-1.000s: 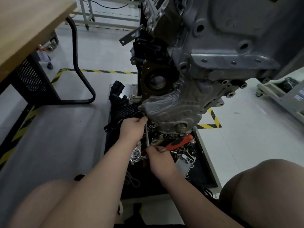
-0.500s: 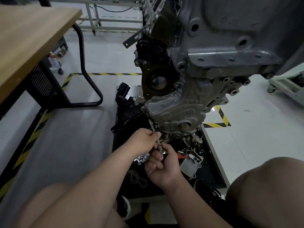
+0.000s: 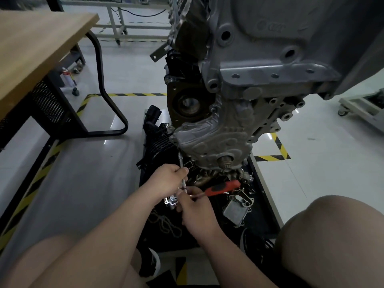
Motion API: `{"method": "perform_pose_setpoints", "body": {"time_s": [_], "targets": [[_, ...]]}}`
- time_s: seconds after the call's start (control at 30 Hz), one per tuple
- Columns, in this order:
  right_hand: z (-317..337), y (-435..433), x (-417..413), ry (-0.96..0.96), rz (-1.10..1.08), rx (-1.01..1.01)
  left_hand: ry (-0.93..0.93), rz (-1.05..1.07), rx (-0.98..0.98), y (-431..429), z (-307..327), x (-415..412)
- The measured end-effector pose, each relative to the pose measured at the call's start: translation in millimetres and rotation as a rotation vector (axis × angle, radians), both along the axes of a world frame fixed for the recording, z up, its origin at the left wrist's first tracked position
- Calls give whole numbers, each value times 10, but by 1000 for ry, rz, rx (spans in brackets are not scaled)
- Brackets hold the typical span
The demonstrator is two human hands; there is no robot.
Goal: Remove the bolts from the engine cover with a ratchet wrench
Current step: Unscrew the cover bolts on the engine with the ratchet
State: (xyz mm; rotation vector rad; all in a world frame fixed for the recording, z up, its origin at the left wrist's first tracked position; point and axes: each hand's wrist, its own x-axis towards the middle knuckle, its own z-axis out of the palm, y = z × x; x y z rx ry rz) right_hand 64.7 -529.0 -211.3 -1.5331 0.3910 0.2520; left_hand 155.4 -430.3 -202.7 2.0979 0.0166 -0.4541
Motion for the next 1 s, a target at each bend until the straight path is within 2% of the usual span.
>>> {"method": "perform_pose_setpoints", "body": {"time_s": [0.1,0.17,0.23,0.37,0.63,0.8,0.9,1.0], "targets": [[-15,-5,-68,-124,149,-527,13,-8,-16,-10,2,-6],[-31,21,-95,-144,144,-627,17,-14,-36,-17,13,-15],[-24,55,-99,-143,112,-574,4,-17,-24,-16,21,-21],[20,106,-61,-123,39,-279,24,-1,-18,25,13,18],[118,274,-26,117,-252,631,103,-30,-32,82,90,76],[160,240,-10,266,-313,1123,155,-21,-71,101,78,79],[139,230,-9,305,-340,1309,172,-27,-78,90,60,78],[134,206,-16,318,-321,1318,169,-26,-84,75,43,81]]}}
